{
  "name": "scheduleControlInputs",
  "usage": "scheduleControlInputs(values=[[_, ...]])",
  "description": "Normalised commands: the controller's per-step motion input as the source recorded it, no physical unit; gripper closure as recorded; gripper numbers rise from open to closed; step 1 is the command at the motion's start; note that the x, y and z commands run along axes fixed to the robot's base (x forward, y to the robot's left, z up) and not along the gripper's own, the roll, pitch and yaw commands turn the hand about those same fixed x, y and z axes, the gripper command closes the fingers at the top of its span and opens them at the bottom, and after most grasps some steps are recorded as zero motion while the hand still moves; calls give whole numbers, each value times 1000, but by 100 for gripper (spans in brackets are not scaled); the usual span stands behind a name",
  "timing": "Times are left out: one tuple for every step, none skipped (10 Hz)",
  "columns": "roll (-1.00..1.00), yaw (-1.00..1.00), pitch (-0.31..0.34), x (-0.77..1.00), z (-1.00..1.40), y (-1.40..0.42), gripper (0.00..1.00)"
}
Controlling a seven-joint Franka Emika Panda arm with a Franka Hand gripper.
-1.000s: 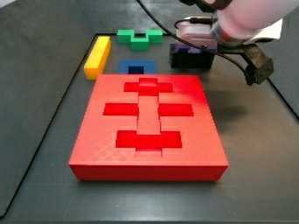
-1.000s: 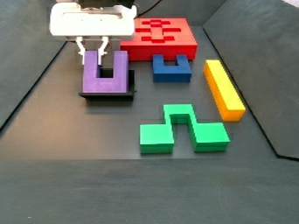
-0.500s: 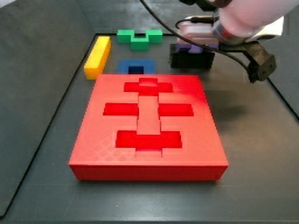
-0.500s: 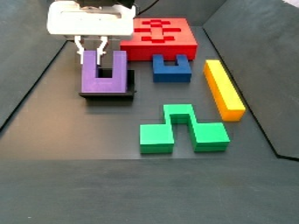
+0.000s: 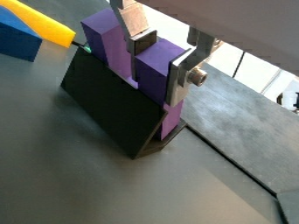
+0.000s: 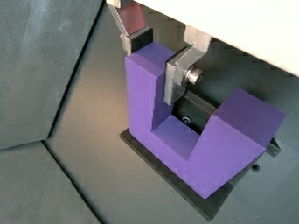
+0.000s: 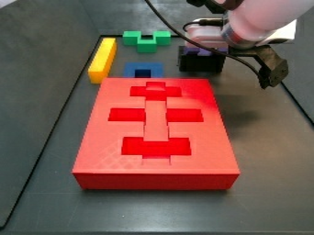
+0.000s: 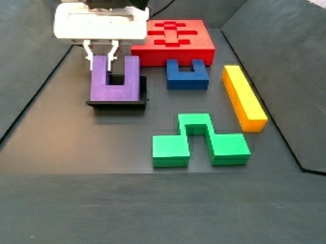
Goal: Pick up the purple object. Move up. Place the purple object on the fixture. Regrasp the purple object. Move to above the board. Insert the purple object.
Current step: Regrasp the purple object, then move to above the board.
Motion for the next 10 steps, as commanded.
scheduleControlInputs(values=[[0,0,0,0,0,0,100],[0,0,0,0,0,0,100],[0,0,0,0,1400,0,100],[24,2,7,-36,1400,20,100],[-6,1,-24,-52,1400,21,100],[5,5,-52,-67,1400,37,100],[-3,-11,-17,-59,1400,23,100],[-15,-27,5,-65,1400,16,100],[-8,-25,4,-63,1400,31,100],[-14,-18,24,-23,690,6,100]])
